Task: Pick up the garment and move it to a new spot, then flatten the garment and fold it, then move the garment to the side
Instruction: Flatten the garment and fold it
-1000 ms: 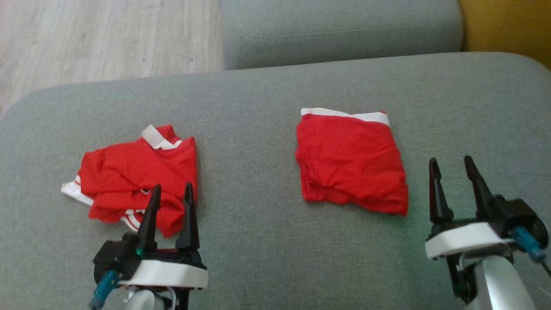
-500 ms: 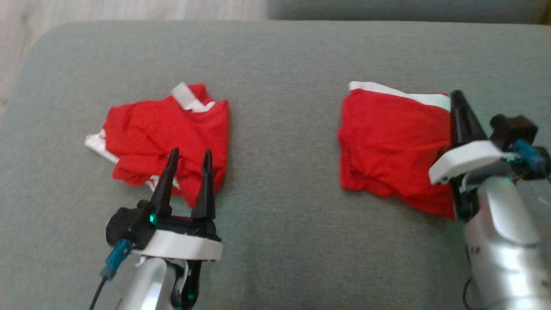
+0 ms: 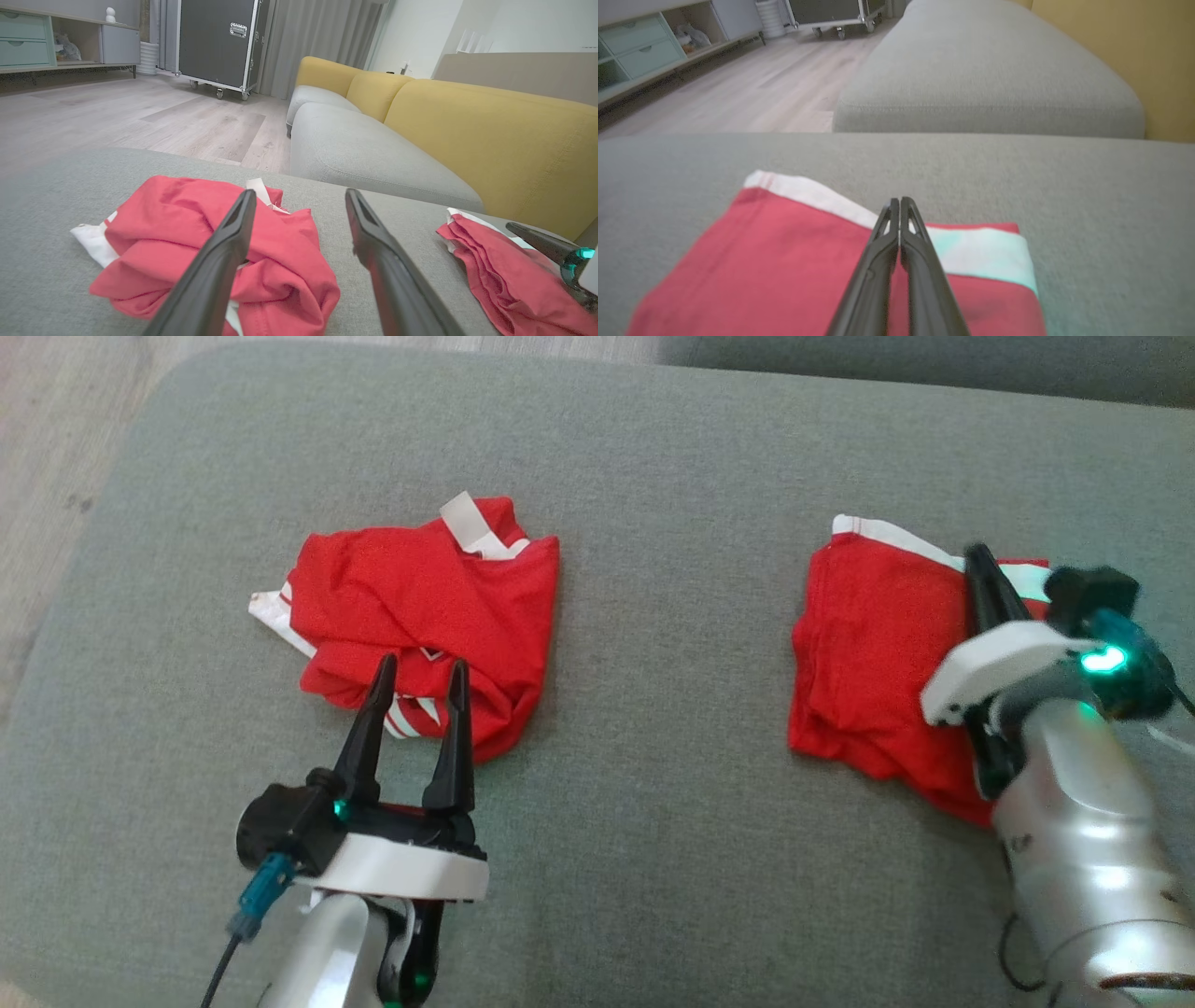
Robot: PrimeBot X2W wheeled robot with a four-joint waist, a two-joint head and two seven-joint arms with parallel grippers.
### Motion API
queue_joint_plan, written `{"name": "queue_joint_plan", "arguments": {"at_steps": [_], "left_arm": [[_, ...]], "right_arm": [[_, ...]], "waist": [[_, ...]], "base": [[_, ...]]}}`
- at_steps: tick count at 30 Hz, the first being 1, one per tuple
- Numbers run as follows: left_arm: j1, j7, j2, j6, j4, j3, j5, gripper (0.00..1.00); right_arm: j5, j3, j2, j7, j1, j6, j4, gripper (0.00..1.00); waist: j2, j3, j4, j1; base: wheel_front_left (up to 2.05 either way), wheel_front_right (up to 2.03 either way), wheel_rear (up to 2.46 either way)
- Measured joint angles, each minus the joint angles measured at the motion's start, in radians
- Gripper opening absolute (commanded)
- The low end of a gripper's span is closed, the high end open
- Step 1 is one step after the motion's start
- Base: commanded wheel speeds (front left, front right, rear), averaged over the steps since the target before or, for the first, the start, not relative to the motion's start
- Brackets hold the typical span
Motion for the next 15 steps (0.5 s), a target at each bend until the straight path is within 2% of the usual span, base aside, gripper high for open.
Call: {"name": "queue_joint_plan", "arguments": {"at_steps": [4,11,15], "left_arm": [[0.001,0.0,0.0,0.0,0.0,-0.002,0.0,1.0],[0.001,0.0,0.0,0.0,0.0,-0.002,0.0,1.0],[0.006,0.0,0.0,-0.001,0.001,0.003,0.001,1.0]], "right_arm": [[0.049,0.101,0.021,-0.002,0.0,0.0,-0.051,0.0],[0.115,0.263,0.025,-0.002,0.043,0.0,0.089,0.0],[0.153,0.299,0.026,-0.002,0.04,0.0,0.054,0.0]], "waist": [[0.0,-0.015,-0.011,0.0],[0.0,-0.036,-0.027,0.0],[0.0,-0.055,-0.042,0.0]], "base": [[0.0,0.0,0.0],[0.0,0.0,0.0],[0.0,0.0,0.0]]}}
